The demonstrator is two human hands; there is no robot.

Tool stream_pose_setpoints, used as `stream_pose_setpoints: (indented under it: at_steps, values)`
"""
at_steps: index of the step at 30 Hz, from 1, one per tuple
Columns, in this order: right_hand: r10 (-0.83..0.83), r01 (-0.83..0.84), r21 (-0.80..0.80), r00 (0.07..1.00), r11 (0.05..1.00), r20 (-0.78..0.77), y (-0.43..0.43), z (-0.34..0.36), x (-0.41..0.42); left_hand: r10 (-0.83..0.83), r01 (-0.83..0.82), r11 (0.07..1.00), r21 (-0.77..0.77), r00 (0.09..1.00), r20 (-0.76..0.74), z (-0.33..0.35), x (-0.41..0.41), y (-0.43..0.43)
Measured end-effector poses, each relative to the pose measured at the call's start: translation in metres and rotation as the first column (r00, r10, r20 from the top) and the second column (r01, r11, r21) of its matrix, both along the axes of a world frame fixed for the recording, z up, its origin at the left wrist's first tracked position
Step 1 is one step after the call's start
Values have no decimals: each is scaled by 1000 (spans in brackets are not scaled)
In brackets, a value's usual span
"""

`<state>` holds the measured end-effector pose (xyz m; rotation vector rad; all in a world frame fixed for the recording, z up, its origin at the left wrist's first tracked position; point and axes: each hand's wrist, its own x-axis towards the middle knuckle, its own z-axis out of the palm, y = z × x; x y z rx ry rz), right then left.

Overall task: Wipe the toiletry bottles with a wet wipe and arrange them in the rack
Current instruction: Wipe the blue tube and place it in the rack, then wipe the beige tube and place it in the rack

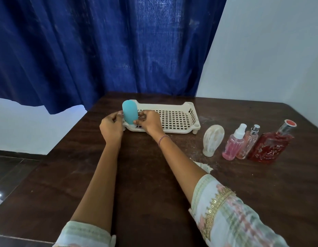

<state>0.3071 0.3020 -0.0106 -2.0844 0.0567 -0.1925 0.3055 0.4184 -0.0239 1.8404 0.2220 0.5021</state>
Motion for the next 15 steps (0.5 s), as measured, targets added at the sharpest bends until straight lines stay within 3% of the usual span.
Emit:
stream_pose_setpoints:
  at_steps: [10,15]
  values:
    - [1,-2,-28,1000,1000,-15,-6,-4,8,-17,13,990,-141,999,-27,-6,12,-5]
    - [36,-40,-84,998,996,-57,-2,-4,8,20,-21,992,-127,1000,-11,-9,14,2]
